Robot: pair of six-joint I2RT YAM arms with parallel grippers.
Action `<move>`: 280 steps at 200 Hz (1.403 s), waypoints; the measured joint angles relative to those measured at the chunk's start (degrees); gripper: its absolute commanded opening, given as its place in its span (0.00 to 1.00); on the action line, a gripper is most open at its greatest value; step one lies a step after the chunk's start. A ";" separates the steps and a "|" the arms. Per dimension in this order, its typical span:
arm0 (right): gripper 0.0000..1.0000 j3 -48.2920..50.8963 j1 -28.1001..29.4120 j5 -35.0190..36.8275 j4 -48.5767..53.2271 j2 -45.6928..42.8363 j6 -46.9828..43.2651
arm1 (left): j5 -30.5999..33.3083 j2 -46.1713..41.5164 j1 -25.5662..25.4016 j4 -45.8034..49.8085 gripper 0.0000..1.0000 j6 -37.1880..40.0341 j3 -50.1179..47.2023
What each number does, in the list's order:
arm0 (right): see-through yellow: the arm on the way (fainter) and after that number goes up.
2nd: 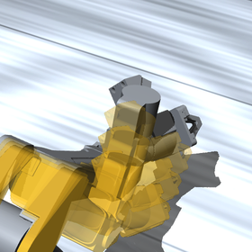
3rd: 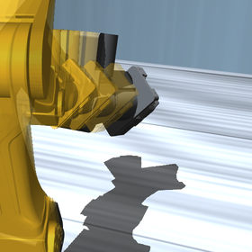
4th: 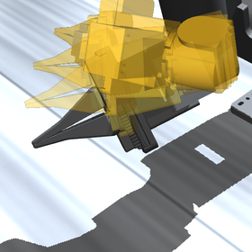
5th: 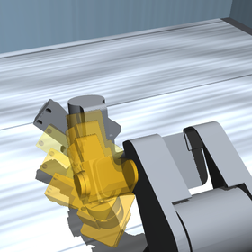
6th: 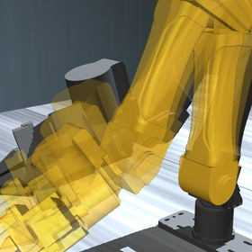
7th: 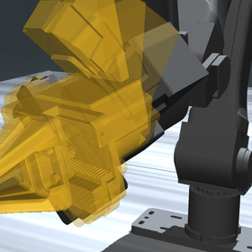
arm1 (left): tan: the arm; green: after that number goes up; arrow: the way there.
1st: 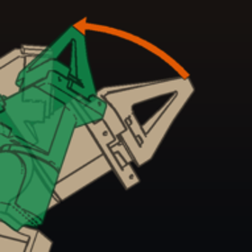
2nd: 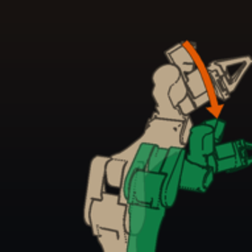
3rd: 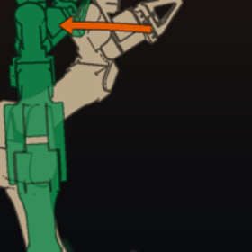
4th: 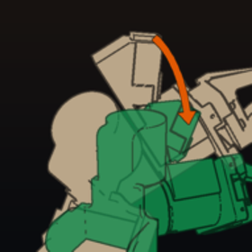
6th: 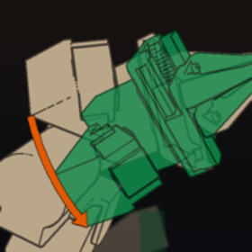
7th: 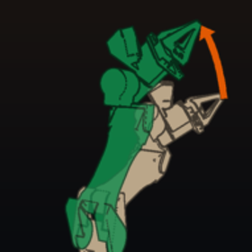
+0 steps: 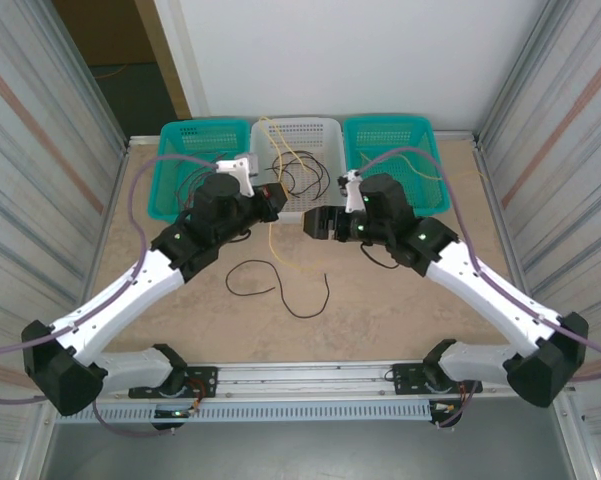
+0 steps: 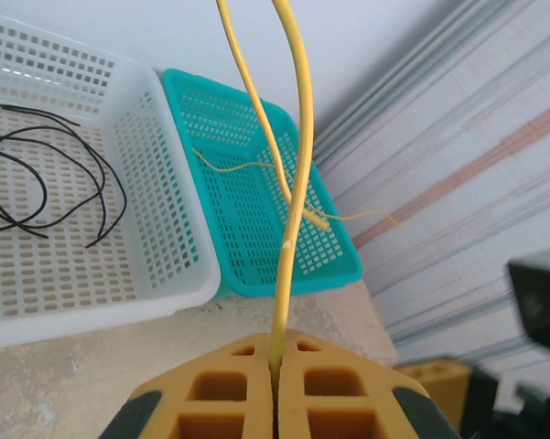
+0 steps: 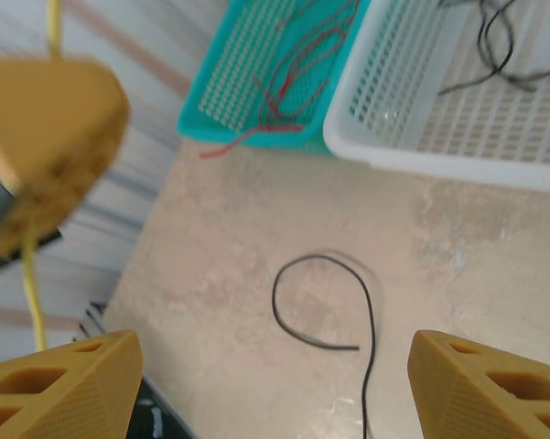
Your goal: Untangle the cables
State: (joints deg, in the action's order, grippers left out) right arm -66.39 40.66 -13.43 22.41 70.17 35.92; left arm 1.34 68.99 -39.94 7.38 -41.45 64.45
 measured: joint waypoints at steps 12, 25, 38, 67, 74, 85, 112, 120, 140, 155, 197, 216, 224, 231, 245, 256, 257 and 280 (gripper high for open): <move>0.78 -0.50 0.15 -0.85 0.31 2.19 -0.74 | -0.04 1.09 1.07 0.90 0.00 -1.14 0.59; 0.79 -1.14 0.15 -2.12 0.39 4.07 -1.64 | -0.24 2.43 2.27 2.10 0.00 -2.38 1.22; 0.79 -2.71 0.15 -4.07 0.55 6.03 -2.58 | -0.52 3.65 3.32 3.45 0.00 -3.56 2.05; 0.76 -9.20 0.94 -8.04 0.79 11.96 -4.76 | -1.42 5.62 4.66 5.29 0.00 -4.96 4.39; 0.77 -10.10 1.40 -8.59 0.70 12.94 -5.14 | -1.51 5.75 4.66 5.51 0.00 -5.11 4.81; 0.78 -10.47 2.29 -9.35 0.35 13.68 -5.44 | -1.57 5.86 4.94 5.81 0.00 -5.25 5.35; 0.76 -10.67 4.85 -10.95 0.17 13.86 -6.49 | -1.90 6.62 5.95 5.95 0.00 -6.03 6.23; 0.73 -10.95 5.68 -11.10 0.17 14.01 -6.73 | -1.88 7.13 6.25 5.95 0.00 -6.29 6.36; 0.59 -12.33 7.04 -11.45 0.42 15.34 -7.80 | -1.84 8.52 6.54 5.92 0.00 -6.69 6.45; 0.32 -13.27 7.21 -11.54 0.70 17.00 -8.52 | -1.90 9.57 6.73 5.88 0.00 -7.08 6.45; 0.00 -17.16 4.28 -10.29 5.42 20.72 -11.30 | -3.67 13.22 9.57 4.46 0.02 -7.96 7.50; 0.00 -23.28 0.85 -10.19 10.16 22.82 -11.65 | -6.32 16.74 11.80 4.20 0.46 -8.24 10.86; 0.00 -26.88 -0.61 -9.33 12.46 23.93 -11.72 | -7.41 18.12 12.55 4.63 0.61 -8.48 12.83; 0.00 -30.64 -2.01 -8.26 14.88 25.00 -11.82 | -7.93 19.12 13.03 5.53 0.70 -8.57 14.75; 0.00 -38.34 -4.63 -6.08 20.11 26.80 -12.02 | -8.22 20.02 13.11 8.50 0.80 -8.57 18.62; 0.00 -43.82 -6.54 -4.35 23.91 27.69 -12.26 | -7.52 19.56 12.26 11.41 0.84 -8.33 20.92; 0.00 -44.44 -6.78 -4.11 24.33 27.74 -12.31 | -7.43 19.47 12.15 11.54 0.84 -8.24 21.00; 0.00 -49.66 -10.25 -0.13 29.59 27.61 -14.19 | -3.04 14.14 8.31 16.06 0.83 -7.39 19.61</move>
State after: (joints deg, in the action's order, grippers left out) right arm -116.05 30.41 -13.56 52.01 97.78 21.74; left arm -1.69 83.13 -31.64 23.44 -48.84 84.05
